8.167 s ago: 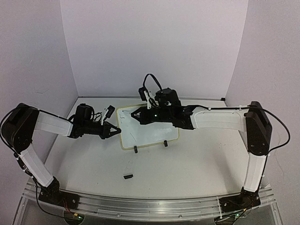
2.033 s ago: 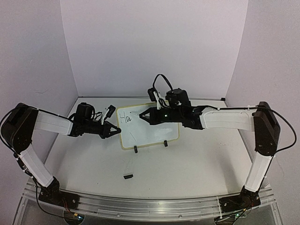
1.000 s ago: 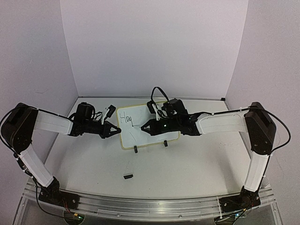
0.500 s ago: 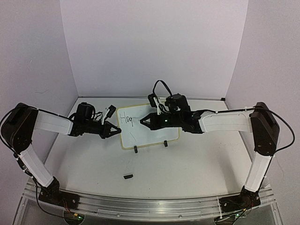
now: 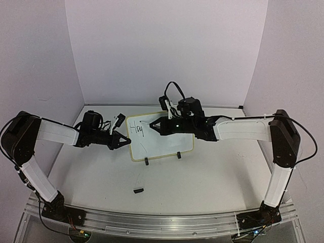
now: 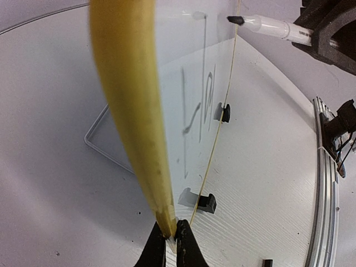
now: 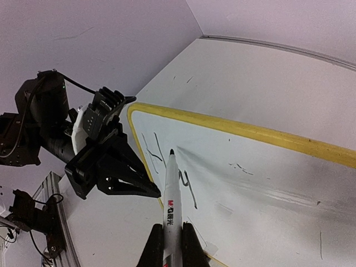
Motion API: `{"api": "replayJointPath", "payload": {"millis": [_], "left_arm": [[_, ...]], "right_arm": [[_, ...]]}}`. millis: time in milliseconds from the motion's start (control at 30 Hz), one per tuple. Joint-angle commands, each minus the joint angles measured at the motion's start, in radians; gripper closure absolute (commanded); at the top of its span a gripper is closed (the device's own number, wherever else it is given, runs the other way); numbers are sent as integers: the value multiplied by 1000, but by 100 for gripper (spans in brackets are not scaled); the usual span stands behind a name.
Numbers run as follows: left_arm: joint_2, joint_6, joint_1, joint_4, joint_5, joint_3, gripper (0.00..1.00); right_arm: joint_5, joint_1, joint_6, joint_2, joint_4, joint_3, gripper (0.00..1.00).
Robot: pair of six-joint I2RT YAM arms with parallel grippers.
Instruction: Write a sentence on the whiteboard
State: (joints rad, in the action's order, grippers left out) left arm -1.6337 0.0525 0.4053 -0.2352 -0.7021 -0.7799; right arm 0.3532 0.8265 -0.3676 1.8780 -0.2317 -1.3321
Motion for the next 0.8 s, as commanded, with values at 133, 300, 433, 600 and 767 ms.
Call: {"api": "replayJointPath", "payload": {"millis": [133,300,433,600,767], "left_arm": [[-18,34,3,25,99,-31,100],[-19,34,5,25,100,-32,100],[-15,34,4,25,101,-31,100],[-15,34,5,25,100,-30,100],[-15,34,5,24,100,-31,100]], "right_arm": [[-36,3,2,38,-14,-38,100],[-74,2,4,25,0,-23,100],[-114,2,10,-6,0,12,100],[-143,2,16,-48,0,57,100],[-148,2,16,-71,0,85,100]]}}
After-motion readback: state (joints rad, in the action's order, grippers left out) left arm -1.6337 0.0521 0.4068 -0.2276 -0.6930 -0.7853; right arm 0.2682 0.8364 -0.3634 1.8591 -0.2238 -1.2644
